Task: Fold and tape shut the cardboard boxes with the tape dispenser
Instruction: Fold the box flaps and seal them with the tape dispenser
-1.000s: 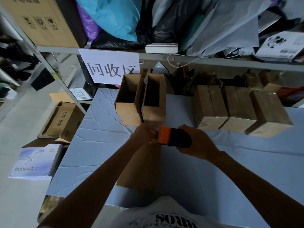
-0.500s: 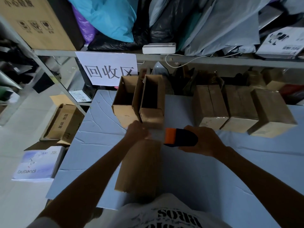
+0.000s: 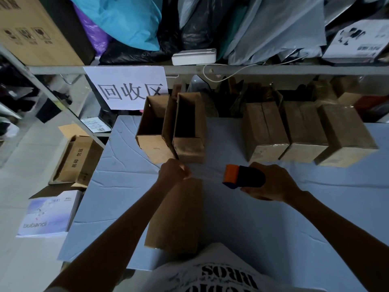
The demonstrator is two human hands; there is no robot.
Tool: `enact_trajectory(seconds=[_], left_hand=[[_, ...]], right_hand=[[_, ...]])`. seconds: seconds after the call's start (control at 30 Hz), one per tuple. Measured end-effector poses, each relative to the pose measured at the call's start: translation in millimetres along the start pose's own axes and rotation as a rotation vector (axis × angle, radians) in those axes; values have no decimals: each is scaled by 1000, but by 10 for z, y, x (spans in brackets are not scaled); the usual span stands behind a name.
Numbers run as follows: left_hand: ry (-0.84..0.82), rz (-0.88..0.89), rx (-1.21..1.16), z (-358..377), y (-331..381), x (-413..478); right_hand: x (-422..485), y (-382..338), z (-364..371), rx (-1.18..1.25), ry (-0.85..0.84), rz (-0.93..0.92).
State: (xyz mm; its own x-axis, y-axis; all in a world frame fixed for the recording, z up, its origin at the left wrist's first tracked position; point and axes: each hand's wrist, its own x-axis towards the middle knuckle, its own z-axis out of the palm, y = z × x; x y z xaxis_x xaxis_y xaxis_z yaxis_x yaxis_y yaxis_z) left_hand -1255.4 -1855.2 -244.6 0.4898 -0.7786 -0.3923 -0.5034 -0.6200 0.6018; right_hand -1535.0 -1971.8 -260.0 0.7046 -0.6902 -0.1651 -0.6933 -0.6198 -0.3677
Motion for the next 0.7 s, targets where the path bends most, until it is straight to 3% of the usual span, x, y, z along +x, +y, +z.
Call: enact_trajectory(seconds=[0.13,0.4,0.7], left_hand=[[-87,32,-62,-16,-33,26],[61,65,-25,75,-74,-39],[-3,100,-42,117,-158,47]], right_hand=[[-15,53,-12,6,-7,10],[7,44,5,10,-33,31],[-11,66,15,25,-63,64]])
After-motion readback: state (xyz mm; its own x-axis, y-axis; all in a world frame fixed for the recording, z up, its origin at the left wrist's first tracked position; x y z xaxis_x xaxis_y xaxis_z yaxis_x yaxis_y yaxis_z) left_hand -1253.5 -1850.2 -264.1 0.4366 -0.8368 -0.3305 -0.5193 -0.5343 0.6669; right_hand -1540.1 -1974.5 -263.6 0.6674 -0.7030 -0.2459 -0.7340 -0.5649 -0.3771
